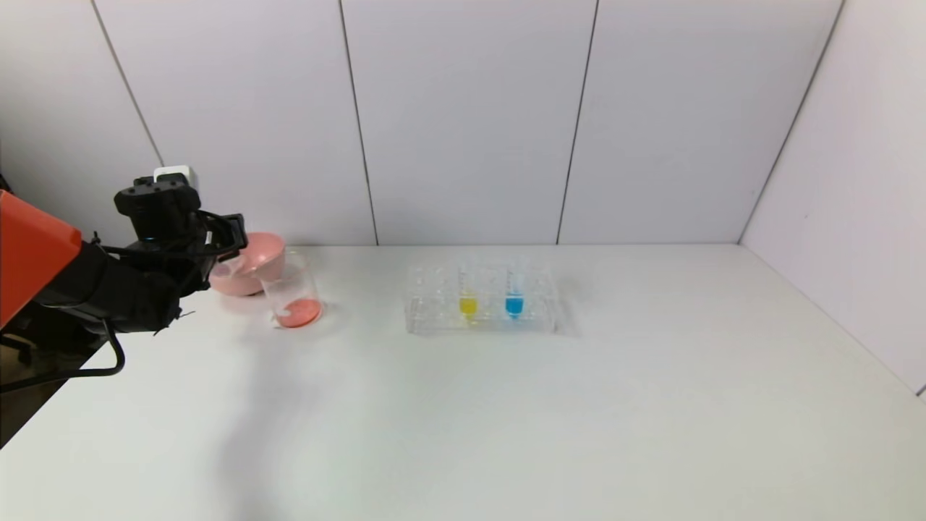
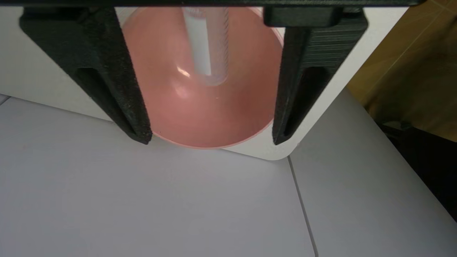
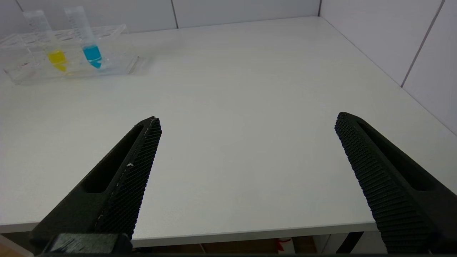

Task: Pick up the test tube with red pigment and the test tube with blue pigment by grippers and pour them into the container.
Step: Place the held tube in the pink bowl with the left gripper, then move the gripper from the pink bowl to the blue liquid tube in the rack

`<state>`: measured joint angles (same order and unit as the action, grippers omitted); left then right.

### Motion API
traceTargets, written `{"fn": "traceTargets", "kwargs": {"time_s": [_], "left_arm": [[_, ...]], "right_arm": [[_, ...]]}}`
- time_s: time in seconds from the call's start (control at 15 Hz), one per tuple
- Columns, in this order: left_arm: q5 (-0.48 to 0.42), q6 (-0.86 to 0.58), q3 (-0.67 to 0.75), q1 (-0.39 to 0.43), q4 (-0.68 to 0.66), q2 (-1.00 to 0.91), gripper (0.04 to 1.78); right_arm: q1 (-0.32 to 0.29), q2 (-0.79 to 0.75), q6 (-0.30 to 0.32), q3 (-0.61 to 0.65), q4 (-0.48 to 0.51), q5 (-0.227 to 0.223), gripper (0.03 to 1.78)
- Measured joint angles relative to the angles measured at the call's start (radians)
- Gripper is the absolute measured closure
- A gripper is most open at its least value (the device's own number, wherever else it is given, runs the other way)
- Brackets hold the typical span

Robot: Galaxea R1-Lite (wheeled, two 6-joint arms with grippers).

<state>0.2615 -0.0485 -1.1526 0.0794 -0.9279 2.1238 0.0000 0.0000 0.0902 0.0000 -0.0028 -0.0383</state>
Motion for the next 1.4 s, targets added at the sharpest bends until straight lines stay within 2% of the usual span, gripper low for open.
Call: {"fn": "traceTargets", "kwargs": {"time_s": [0.13, 0.33, 0.53, 0.73, 0.93, 1.07, 1.2, 1.4], "left_arm": [[0.001, 0.000, 0.003, 0.000, -0.005, -0.005, 0.33], [0.002, -0.006, 0.022, -0.012, 0.005, -0.049, 0.09], [-0.013, -0.027, 0.086, -0.059, 0.072, -0.154, 0.06], [-0.086, -0.064, 0.189, -0.147, 0.210, -0.311, 0.06], [-0.158, -0.080, 0.298, -0.315, 0.373, -0.481, 0.06], [-0.157, -0.117, 0.343, -0.454, 0.453, -0.560, 0.06], [-0.103, -0.190, 0.351, -0.591, 0.517, -0.601, 0.06], [0.051, -0.328, 0.300, -0.793, 0.589, -0.585, 0.06]], "right_arm": [[0.000, 0.000, 0.000, 0.000, 0.000, 0.000, 0.04], [0.000, 0.000, 0.000, 0.000, 0.000, 0.000, 0.04], [0.000, 0.000, 0.000, 0.000, 0.000, 0.000, 0.04], [0.000, 0.000, 0.000, 0.000, 0.000, 0.000, 0.04], [0.000, 0.000, 0.000, 0.000, 0.000, 0.000, 0.04], [0.000, 0.000, 0.000, 0.000, 0.000, 0.000, 0.04], [0.000, 0.000, 0.000, 0.000, 0.000, 0.000, 0.04], [0.000, 0.000, 0.000, 0.000, 0.000, 0.000, 0.04]]}}
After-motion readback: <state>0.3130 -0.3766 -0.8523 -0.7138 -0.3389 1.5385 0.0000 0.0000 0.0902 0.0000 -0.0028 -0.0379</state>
